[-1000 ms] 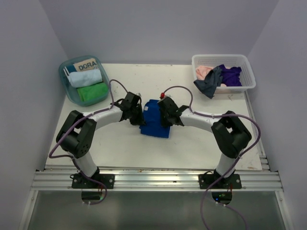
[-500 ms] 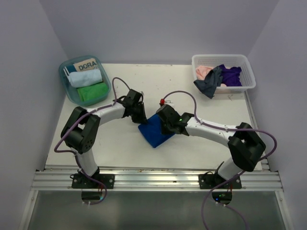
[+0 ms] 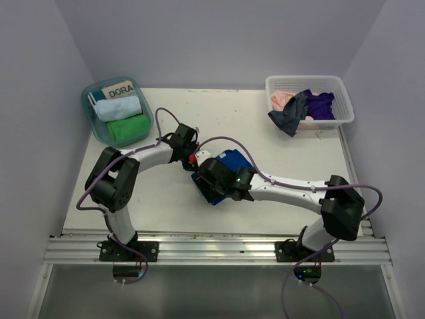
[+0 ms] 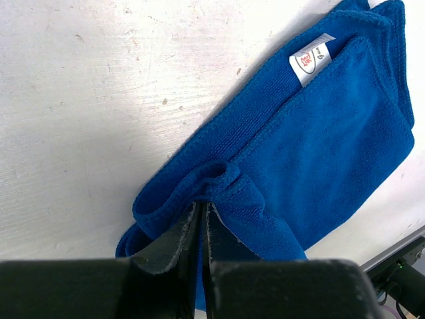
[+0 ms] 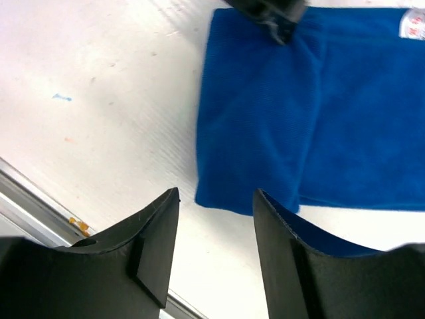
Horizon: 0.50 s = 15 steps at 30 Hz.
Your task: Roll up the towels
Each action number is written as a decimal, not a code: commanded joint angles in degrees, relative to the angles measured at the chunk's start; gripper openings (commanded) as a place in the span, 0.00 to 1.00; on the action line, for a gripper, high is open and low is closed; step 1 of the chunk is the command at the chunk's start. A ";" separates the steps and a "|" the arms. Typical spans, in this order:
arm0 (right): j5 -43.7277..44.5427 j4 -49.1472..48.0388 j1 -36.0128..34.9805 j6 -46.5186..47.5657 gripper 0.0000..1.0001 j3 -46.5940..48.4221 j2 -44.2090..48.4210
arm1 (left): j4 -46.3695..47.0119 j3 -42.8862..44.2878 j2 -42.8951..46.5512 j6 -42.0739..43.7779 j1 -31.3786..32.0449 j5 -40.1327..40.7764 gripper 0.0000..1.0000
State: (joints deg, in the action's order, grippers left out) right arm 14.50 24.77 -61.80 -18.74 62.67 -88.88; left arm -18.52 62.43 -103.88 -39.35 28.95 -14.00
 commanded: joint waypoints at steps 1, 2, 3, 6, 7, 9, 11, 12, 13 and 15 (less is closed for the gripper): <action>1.93 -0.87 -1.30 5.38 0.54 2.80 -2.95 | 0.42 1.29 -1.07 1.38 -0.21 -0.24 0.08; 2.28 -1.04 -1.39 5.56 0.56 2.63 -3.49 | 0.42 1.29 -0.98 1.38 -0.21 -0.15 0.08; 2.55 -1.74 -1.48 5.56 0.59 2.11 -4.10 | 0.33 1.37 -0.98 1.56 -0.21 -0.24 0.08; 3.60 -2.80 -1.57 6.17 0.61 1.22 -6.39 | 0.07 1.37 -1.07 1.65 -0.21 -0.06 0.08; 3.60 -2.98 -1.57 6.26 0.61 1.22 -8.05 | -0.11 1.37 -0.98 1.65 -0.21 -0.06 0.08; 3.17 -4.02 -1.48 6.17 0.61 0.44 -9.29 | -0.02 1.37 -1.15 1.65 -0.30 0.02 0.08; 2.90 -4.82 -1.57 6.09 0.62 -0.18 -10.96 | -0.20 1.37 -1.15 1.74 -0.30 0.20 0.08; 2.81 -5.08 -1.57 6.00 0.62 -0.45 -11.57 | -0.20 1.46 -1.15 1.74 -0.21 0.20 0.08; 2.99 -5.09 -1.57 5.74 0.62 -0.62 -12.01 | -0.28 1.46 -1.15 1.65 -0.30 0.37 0.08; 3.51 -5.87 -1.57 5.21 0.63 -1.58 -12.98 | -0.46 1.46 -1.07 1.74 -0.30 0.55 0.08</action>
State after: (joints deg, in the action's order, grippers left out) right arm 16.25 21.19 -63.33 -13.78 62.33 -100.86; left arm -18.59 62.52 -103.96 -39.33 28.91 -14.26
